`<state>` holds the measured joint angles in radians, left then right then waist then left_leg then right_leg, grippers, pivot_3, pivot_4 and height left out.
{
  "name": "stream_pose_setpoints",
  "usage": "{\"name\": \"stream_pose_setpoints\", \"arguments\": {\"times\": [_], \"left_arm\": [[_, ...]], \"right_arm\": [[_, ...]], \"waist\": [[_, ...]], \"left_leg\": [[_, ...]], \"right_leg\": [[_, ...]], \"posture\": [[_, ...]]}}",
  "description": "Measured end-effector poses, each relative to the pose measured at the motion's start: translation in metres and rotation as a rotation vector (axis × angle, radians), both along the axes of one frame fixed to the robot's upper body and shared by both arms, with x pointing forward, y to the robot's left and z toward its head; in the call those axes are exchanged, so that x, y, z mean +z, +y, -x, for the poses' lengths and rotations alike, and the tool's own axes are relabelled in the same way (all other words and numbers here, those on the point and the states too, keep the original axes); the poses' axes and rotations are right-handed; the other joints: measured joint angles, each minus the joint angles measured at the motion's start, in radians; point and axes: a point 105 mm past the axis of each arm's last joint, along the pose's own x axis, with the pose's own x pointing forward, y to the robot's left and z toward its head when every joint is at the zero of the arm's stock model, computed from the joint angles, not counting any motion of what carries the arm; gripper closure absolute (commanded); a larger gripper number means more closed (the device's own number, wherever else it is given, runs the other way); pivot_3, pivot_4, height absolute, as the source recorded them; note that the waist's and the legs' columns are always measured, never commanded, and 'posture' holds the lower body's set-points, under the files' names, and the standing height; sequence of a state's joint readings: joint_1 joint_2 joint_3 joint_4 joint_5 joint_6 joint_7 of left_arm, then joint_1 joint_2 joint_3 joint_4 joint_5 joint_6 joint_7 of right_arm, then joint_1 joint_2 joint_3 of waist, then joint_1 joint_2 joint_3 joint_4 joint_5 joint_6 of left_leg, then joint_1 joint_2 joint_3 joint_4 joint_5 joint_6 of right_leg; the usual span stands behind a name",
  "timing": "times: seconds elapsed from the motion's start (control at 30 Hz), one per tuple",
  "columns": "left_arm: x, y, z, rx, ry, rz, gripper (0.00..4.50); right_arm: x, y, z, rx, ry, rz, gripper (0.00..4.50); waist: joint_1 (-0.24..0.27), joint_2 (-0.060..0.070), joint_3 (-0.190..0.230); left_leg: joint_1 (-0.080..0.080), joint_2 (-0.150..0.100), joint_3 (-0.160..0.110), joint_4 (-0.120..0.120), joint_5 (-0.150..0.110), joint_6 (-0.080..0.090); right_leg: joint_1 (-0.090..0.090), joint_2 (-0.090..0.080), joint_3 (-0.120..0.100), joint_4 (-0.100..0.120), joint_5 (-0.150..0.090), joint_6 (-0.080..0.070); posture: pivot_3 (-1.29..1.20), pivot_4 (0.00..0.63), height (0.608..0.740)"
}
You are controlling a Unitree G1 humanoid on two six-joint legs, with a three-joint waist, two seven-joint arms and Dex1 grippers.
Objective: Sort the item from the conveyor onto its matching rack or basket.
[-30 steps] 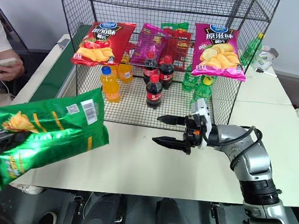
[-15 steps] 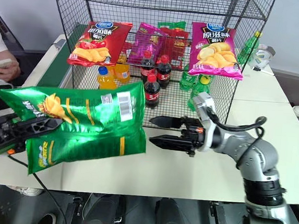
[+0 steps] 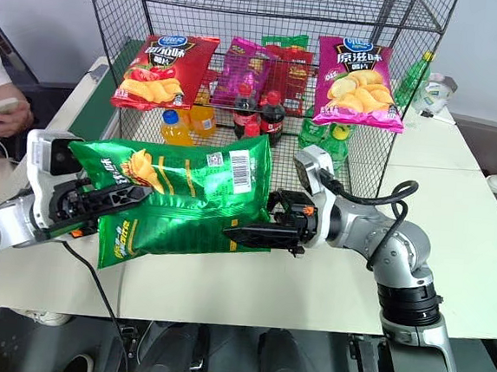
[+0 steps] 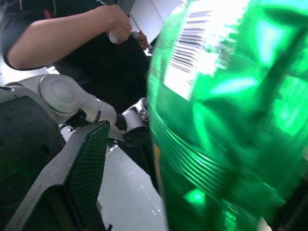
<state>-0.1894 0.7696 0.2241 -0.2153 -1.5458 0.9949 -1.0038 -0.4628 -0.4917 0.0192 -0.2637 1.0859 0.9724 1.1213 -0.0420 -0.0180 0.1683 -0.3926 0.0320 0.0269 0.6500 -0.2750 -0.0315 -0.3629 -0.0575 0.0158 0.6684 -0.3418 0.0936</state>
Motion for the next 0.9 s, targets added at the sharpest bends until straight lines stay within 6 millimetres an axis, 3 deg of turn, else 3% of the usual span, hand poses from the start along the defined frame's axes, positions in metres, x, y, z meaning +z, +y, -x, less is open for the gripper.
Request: {"name": "stream_pose_setpoints", "arguments": {"times": [0.17, 0.33, 0.4, 0.47, 0.5, 0.6, 0.73, 0.83, 0.9], "left_arm": [[-0.007, -0.004, -0.003, 0.012, 0.0, -0.017, 4.46], [-0.01, -0.006, -0.004, 0.022, -0.011, -0.029, 4.5], [-0.01, -0.007, -0.005, 0.022, -0.019, -0.028, 4.5], [-0.008, -0.008, -0.005, 0.021, -0.035, -0.035, 4.5], [-0.008, -0.008, -0.005, 0.022, -0.04, -0.034, 4.5], [-0.01, -0.007, -0.008, 0.046, -0.035, -0.049, 3.54], [-0.011, 0.004, -0.018, 0.122, -0.028, -0.06, 1.58], [-0.011, 0.018, -0.02, 0.185, -0.028, -0.06, 0.07], [-0.014, 0.032, -0.023, 0.256, -0.029, -0.076, 0.02]], "right_arm": [[-0.002, 0.004, 0.004, 0.026, 0.02, 0.015, 0.38], [-0.005, 0.006, 0.003, 0.019, 0.029, 0.028, 2.65], [-0.008, 0.007, 0.003, 0.016, 0.031, 0.045, 3.78], [-0.01, 0.007, 0.001, 0.005, 0.028, 0.06, 4.45], [-0.01, 0.007, 0.001, 0.002, 0.025, 0.062, 4.45], [-0.012, 0.006, -0.001, -0.007, 0.013, 0.073, 4.5], [-0.014, 0.006, -0.004, -0.037, -0.033, 0.098, 4.5], [-0.016, 0.0, -0.013, -0.135, -0.183, 0.178, 4.5], [-0.014, -0.002, -0.019, -0.211, -0.347, 0.245, 4.5]], "waist": [[0.001, 0.0, 0.0], [0.002, 0.0, 0.0], [0.002, 0.0, 0.0], [0.002, 0.0, 0.0], [0.002, 0.0, 0.0], [0.002, 0.0, 0.0], [0.001, 0.0, 0.0], [0.001, 0.0, 0.0], [0.0, 0.0, 0.0]], "left_leg": [[0.0, 0.0, 0.0, 0.0, 0.0, 0.0], [0.0, 0.0, 0.0, 0.0, 0.0, 0.0], [0.0, 0.0, 0.0, 0.0, 0.0, 0.0], [0.0, 0.0, 0.0, 0.0, 0.0, 0.0], [0.0, 0.0, 0.0, 0.0, 0.0, 0.0], [0.0, 0.0, 0.0, 0.0, 0.0, 0.0], [0.0, 0.0, 0.0, 0.0, 0.0, 0.0], [-0.001, 0.0, 0.0, -0.001, 0.0, 0.0], [-0.002, 0.0, 0.0, -0.001, 0.0, 0.0]], "right_leg": [[0.0, 0.0, 0.0, 0.0, 0.0, 0.0], [0.0, 0.0, 0.0, 0.0, 0.0, 0.0], [0.0, -0.001, 0.0, 0.0, 0.0, 0.0], [0.0, -0.001, 0.0, 0.0, 0.0, 0.0], [0.0, -0.001, 0.0, 0.0, 0.0, 0.0], [0.0, -0.001, 0.0, 0.0, 0.0, 0.0], [-0.001, -0.001, 0.0, 0.0, 0.0, 0.0], [-0.001, -0.001, 0.0, -0.001, 0.0, 0.0], [-0.003, -0.001, 0.0, -0.001, 0.0, 0.0]], "posture": [[0.0, 0.15, 0.739], [0.0, 0.15, 0.739], [0.0, 0.15, 0.739], [0.0, 0.15, 0.739], [0.0, 0.15, 0.739], [0.0, 0.15, 0.739], [0.0, 0.15, 0.739], [0.0, 0.15, 0.739], [0.0, 0.15, 0.739]]}}
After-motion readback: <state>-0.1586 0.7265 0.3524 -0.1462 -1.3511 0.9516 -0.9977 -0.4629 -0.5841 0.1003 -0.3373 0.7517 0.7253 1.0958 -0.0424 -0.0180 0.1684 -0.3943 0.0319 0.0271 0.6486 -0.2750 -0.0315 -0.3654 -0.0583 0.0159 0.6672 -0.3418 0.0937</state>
